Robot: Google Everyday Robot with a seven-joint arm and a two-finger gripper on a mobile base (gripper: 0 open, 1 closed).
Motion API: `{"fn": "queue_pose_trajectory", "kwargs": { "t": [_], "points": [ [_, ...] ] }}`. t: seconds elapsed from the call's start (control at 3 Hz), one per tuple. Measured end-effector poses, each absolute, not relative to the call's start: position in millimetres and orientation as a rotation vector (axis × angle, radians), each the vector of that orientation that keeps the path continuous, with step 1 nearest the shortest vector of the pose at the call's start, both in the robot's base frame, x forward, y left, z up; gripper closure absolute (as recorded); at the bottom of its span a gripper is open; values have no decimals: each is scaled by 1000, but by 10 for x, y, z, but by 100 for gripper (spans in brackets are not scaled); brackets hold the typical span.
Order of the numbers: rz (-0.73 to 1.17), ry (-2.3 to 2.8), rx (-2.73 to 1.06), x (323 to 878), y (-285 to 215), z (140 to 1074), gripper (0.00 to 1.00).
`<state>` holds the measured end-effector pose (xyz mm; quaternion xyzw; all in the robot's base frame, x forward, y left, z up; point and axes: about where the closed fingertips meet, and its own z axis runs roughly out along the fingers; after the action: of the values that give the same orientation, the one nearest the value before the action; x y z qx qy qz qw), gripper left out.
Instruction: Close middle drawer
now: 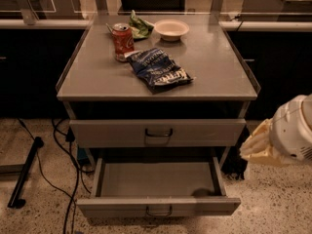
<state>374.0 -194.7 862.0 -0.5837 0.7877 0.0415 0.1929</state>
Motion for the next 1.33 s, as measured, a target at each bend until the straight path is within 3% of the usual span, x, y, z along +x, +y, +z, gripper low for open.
{"fn": "queue_pose_trajectory", "kwargs": {
  "t": [0.33,1.33],
  "points": [
    [278,2270,-1593,3541,-1916,8000,100],
    [240,2296,-1661,3309,-2040,7256,100]
  ]
}}
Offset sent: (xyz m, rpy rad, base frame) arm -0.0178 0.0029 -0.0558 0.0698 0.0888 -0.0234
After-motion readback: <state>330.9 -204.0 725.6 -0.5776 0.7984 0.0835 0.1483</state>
